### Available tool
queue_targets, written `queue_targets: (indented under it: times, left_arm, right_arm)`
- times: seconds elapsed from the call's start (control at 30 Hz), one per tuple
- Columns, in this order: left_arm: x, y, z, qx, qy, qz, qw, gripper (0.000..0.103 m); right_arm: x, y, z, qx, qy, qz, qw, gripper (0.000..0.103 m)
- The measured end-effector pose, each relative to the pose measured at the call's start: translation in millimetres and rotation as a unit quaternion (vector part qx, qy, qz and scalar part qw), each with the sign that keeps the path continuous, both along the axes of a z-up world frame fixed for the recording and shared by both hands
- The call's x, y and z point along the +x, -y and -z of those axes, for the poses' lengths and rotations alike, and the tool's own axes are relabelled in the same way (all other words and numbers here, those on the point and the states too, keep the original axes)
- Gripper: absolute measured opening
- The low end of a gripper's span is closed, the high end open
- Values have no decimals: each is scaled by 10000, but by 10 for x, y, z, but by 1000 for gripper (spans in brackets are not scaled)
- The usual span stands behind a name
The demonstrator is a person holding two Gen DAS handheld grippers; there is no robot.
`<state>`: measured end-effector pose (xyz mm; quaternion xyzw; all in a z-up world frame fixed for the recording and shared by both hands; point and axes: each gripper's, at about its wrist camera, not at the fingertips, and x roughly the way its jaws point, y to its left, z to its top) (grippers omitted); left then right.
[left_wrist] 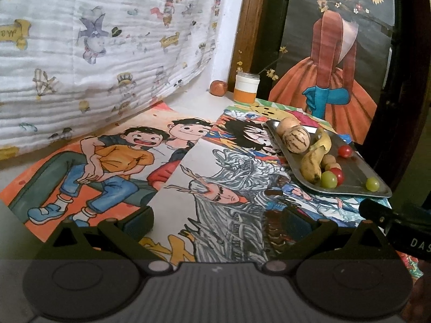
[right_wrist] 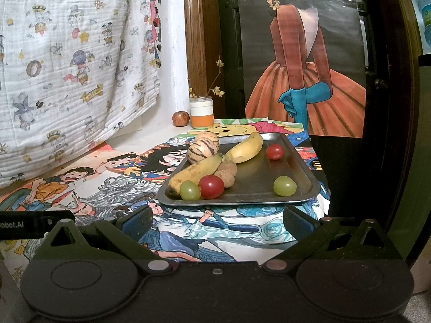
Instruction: Organize fruits
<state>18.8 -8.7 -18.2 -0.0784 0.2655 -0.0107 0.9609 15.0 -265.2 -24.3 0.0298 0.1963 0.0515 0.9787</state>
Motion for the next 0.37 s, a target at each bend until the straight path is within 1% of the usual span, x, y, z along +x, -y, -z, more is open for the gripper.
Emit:
queue_targets:
  times: [0.37]
  left_arm:
    - [2, 10, 7, 3, -34, -9, 10000, 103]
  right_arm:
    - [1, -3, -3, -1, -3, 1, 10000, 103]
